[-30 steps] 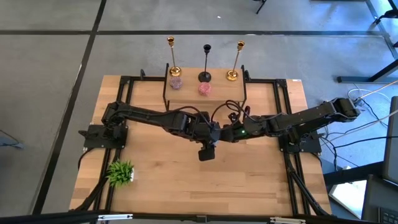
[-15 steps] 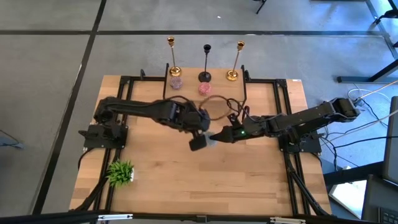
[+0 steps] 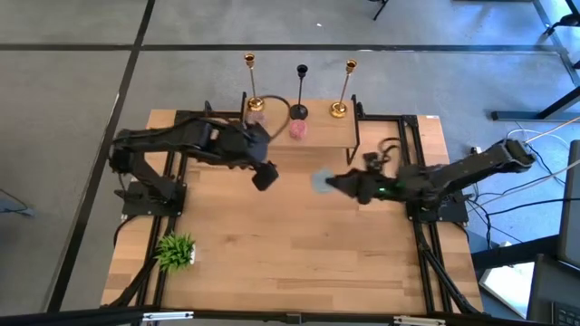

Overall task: Pick & Place candle stick holders
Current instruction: Put the blue scented candle on the shelf

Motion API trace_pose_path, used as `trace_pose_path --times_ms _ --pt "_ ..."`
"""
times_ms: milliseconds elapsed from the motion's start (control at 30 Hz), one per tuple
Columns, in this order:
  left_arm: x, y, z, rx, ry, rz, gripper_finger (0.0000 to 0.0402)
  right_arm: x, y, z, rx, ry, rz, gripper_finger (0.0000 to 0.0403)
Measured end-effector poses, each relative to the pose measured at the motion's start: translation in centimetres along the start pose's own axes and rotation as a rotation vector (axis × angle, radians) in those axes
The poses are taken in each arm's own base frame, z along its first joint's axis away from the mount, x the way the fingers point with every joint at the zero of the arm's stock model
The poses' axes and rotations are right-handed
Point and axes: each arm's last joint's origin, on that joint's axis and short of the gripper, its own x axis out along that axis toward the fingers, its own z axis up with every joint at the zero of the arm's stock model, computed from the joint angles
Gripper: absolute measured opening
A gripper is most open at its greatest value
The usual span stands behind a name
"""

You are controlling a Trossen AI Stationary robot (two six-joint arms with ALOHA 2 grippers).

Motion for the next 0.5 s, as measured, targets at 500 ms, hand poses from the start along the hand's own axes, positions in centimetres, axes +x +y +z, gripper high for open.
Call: trace_pose_path --times_ms 500 --pt "2.7 1.0 -4.5 -0.498 -0.182 -0.508 0.0328 -6.3 3.5 -0.8 -0.066 -0.341 -0.155 0.0195"
